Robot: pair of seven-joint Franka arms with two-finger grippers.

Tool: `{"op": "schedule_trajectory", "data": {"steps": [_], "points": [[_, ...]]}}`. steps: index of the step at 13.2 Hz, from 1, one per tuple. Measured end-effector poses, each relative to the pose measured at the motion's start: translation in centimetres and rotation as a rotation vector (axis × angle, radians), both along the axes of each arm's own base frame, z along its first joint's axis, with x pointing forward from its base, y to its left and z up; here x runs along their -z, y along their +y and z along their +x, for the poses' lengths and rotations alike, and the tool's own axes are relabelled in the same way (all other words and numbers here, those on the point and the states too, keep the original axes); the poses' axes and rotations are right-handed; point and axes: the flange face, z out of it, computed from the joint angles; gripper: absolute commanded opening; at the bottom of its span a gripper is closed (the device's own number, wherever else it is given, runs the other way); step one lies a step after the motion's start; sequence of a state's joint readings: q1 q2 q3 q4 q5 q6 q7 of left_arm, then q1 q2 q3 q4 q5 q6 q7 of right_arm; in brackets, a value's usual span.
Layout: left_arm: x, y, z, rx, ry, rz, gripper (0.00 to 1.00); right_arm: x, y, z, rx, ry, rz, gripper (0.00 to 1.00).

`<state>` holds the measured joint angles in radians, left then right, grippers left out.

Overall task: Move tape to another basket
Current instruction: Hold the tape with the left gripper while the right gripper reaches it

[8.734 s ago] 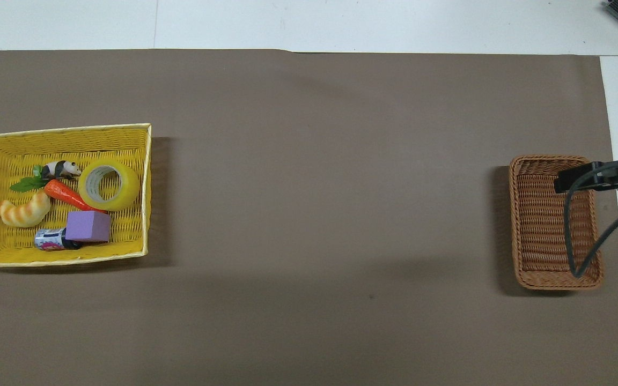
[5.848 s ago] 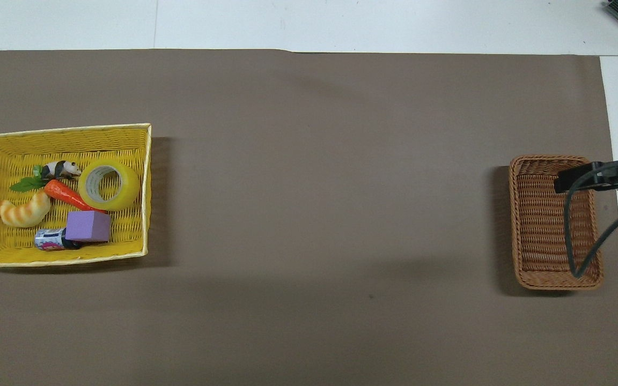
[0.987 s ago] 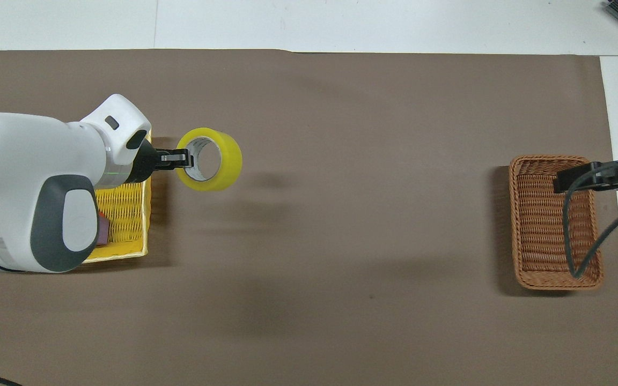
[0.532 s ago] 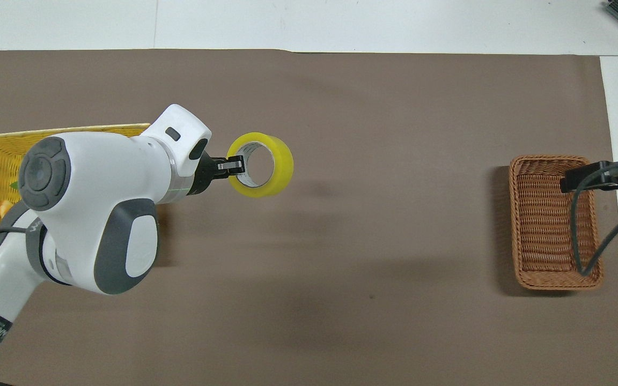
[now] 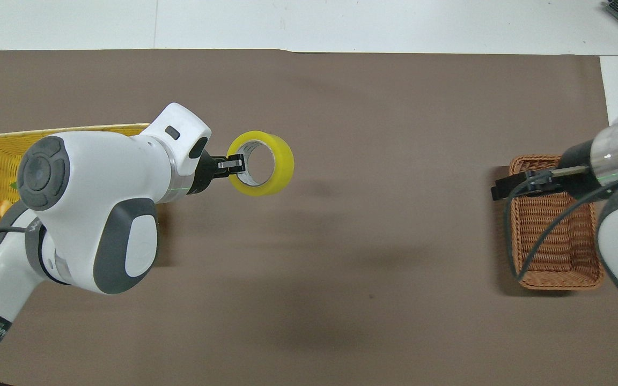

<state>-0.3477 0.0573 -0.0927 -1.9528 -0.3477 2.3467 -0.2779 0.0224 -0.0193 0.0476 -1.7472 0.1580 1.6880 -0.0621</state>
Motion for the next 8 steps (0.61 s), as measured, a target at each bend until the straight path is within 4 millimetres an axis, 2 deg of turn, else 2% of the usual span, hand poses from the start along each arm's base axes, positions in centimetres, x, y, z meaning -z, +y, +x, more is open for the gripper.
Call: {"op": "schedule_trajectory", "data": {"steps": [2, 4, 6, 8], "points": [[0.0, 0.0, 0.0, -0.001, 0.0, 0.0, 0.0, 2.4, 2.9, 0.4, -0.037, 0.042, 0.066, 1.0], [0.0, 0.0, 0.0, -0.001, 0.001, 0.0, 0.0, 5.3, 5.6, 0.8, -0.073, 0.1, 0.21, 1.0], [0.0, -0.1, 0.0, 0.0, 0.001, -0.001, 0.0, 8.3, 7.2, 1.3, -0.11, 0.113, 0.302, 1.0], [0.0, -0.3, -0.2, 0.004, 0.001, -0.001, 0.0, 10.8, 10.0, 1.4, -0.104, 0.121, 0.405, 1.0]]}}
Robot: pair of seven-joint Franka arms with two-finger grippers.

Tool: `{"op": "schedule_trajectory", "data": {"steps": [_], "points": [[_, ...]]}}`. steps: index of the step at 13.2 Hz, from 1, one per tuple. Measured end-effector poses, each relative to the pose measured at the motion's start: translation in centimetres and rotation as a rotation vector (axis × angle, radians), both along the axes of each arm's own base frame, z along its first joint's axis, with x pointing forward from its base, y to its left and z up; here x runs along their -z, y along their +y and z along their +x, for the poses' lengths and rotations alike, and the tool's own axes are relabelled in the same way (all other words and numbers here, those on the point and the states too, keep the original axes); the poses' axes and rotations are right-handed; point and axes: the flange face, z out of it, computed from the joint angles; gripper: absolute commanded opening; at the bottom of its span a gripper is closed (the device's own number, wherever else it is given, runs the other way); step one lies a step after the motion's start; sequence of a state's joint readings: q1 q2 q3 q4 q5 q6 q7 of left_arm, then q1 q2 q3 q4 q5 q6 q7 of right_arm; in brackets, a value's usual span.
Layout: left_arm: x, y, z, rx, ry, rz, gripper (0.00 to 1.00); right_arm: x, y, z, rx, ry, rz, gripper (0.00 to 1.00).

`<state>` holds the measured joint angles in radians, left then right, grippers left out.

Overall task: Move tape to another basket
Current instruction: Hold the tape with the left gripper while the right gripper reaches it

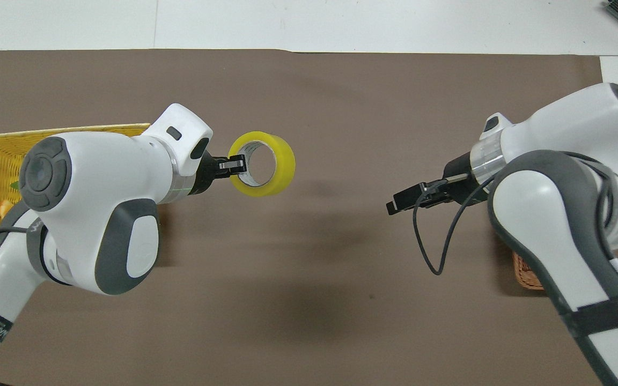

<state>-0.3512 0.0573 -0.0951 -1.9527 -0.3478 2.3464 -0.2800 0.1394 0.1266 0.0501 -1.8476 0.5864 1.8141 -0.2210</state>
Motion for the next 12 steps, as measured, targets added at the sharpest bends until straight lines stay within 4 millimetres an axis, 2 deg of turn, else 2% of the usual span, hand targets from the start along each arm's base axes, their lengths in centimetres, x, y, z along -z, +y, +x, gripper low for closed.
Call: {"op": "schedule_trajectory", "data": {"steps": [2, 4, 6, 10, 12], "points": [[0.0, -0.2, -0.1, 0.004, 0.0, 0.0, 0.0, 1.7, 3.0, 0.0, 0.032, -0.001, 0.088, 1.0], [0.0, -0.4, -0.2, 0.007, 0.001, 0.0, 0.0, 2.1, 5.5, 0.2, 0.095, -0.02, 0.176, 1.0], [0.0, -0.5, -0.3, 0.009, 0.001, 0.0, 0.0, 1.4, 7.3, 0.7, 0.166, -0.064, 0.232, 1.0], [0.0, -0.6, -0.3, 0.01, 0.001, 0.0, 0.0, -1.4, 11.0, 1.7, 0.216, -0.137, 0.26, 1.0], [0.0, -0.6, -0.3, 0.01, 0.002, 0.0, 0.0, -1.7, 12.9, 1.8, 0.234, -0.164, 0.258, 1.0]]}}
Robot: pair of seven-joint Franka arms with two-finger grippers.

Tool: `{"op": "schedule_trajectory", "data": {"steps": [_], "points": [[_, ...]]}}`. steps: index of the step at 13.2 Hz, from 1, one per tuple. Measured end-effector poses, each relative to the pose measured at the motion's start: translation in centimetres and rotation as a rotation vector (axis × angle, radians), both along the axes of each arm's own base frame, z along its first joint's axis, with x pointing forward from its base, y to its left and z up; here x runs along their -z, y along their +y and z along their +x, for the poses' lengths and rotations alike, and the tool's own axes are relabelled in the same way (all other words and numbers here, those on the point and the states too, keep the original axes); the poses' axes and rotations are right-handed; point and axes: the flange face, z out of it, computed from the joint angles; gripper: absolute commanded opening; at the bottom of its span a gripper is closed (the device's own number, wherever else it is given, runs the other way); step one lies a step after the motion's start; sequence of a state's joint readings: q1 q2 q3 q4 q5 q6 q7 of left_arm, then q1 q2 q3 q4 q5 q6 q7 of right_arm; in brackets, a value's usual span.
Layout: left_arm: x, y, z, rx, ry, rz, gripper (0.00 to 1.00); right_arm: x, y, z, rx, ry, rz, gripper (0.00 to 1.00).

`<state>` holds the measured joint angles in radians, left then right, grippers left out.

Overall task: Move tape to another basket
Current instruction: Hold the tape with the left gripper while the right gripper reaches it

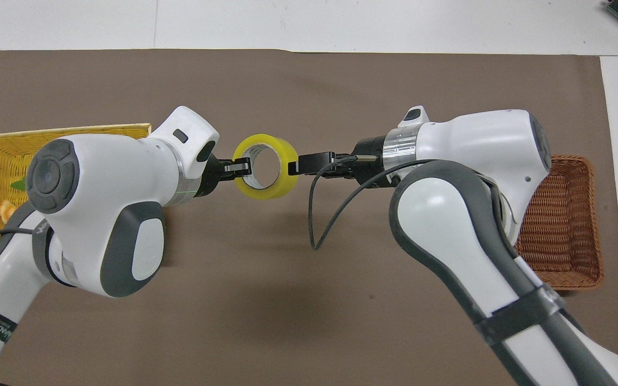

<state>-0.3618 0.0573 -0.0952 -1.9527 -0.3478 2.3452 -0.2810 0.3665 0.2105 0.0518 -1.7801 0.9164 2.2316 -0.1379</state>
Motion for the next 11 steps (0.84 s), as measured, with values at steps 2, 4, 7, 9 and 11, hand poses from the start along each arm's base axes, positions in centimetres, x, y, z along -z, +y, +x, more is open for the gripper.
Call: {"op": "schedule_trajectory", "data": {"steps": [2, 4, 7, 9, 11], "points": [[0.0, 0.0, 0.0, 0.0, 0.0, 0.0, 0.0, 1.5, 1.2, 0.2, 0.006, -0.014, -0.025, 1.0], [0.3, 0.0, 0.0, -0.003, 0.006, 0.002, 0.0, 2.7, 1.3, 0.7, 0.016, -0.019, -0.038, 1.0], [0.4, 0.0, 0.0, -0.003, 0.008, 0.002, 0.0, 2.7, 1.7, 0.8, 0.019, -0.028, -0.043, 1.0], [0.2, 0.0, 0.0, -0.003, 0.005, 0.001, 0.0, 2.7, 3.0, 0.3, 0.027, -0.034, -0.044, 1.0], [0.2, 0.0, 0.0, -0.003, 0.005, 0.001, 0.0, 2.7, 3.8, 0.0, 0.029, -0.035, -0.05, 0.25]]}}
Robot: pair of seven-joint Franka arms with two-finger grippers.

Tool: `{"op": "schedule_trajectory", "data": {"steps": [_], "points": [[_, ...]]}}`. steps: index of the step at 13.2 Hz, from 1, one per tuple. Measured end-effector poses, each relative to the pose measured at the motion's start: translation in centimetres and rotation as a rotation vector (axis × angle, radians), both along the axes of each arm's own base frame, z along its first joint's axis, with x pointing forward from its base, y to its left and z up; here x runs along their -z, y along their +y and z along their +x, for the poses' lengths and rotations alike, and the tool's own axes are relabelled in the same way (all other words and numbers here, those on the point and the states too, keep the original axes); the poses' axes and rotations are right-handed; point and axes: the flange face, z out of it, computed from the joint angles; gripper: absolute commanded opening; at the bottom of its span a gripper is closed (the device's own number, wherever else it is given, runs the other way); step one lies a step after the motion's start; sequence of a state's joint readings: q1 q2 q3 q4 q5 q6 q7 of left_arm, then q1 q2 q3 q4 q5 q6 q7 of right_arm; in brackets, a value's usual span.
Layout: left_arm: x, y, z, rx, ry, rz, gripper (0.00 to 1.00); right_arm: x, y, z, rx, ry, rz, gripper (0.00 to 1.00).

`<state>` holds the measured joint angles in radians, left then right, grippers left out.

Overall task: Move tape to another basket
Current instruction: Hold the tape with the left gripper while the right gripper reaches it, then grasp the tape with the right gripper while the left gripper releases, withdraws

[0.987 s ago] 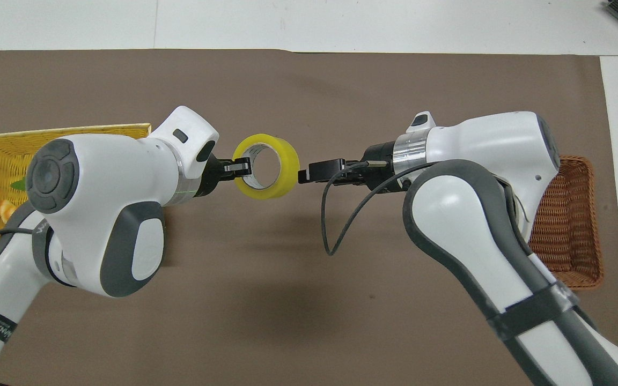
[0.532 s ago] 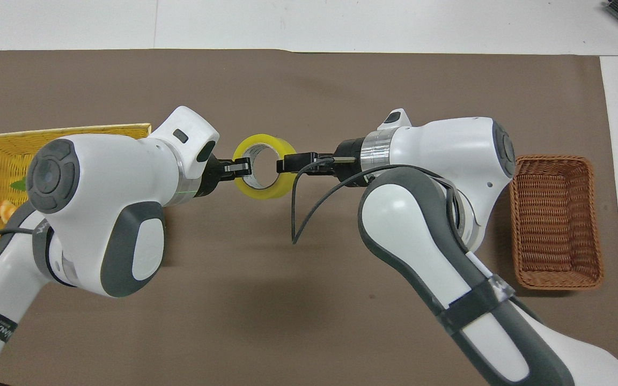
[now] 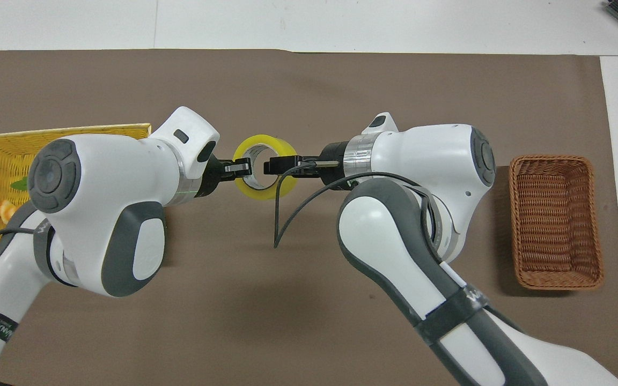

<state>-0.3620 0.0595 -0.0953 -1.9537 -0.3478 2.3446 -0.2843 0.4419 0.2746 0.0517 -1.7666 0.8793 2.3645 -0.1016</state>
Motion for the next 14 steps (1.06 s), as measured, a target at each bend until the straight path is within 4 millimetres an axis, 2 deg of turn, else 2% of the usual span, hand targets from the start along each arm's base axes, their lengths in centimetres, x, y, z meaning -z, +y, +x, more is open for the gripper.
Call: {"op": "schedule_trajectory", "data": {"steps": [1, 6, 7, 8, 9, 12, 14], "points": [[0.0, 0.0, 0.0, 0.0, 0.0, 0.0, 0.0, 0.0, 0.2, -0.1, -0.004, 0.0, -0.001, 0.0], [-0.4, -0.3, -0.2, 0.004, -0.003, -0.006, 0.01, 0.3, 0.6, -0.2, -0.008, 0.001, -0.005, 0.0], [-0.4, -0.3, -0.3, 0.005, -0.004, -0.007, 0.25, 0.4, 0.6, -0.2, -0.009, 0.002, -0.005, 0.0], [-0.4, -0.4, -0.3, 0.005, -0.004, -0.007, 0.71, 0.5, 0.6, -0.2, -0.009, 0.003, -0.006, 0.0], [-0.6, -0.4, -0.2, 0.005, -0.006, -0.008, 1.0, 0.6, 0.6, -0.2, -0.009, 0.005, -0.007, 0.0], [-1.2, -0.1, 0.0, 0.001, -0.016, -0.012, 1.0, 1.0, 0.6, -0.1, -0.01, 0.01, -0.01, 0.0], [-2.4, 0.7, 0.1, 0.005, 0.004, -0.008, 1.0, 1.0, 0.3, 0.0, -0.007, 0.011, -0.011, 0.0]]}}
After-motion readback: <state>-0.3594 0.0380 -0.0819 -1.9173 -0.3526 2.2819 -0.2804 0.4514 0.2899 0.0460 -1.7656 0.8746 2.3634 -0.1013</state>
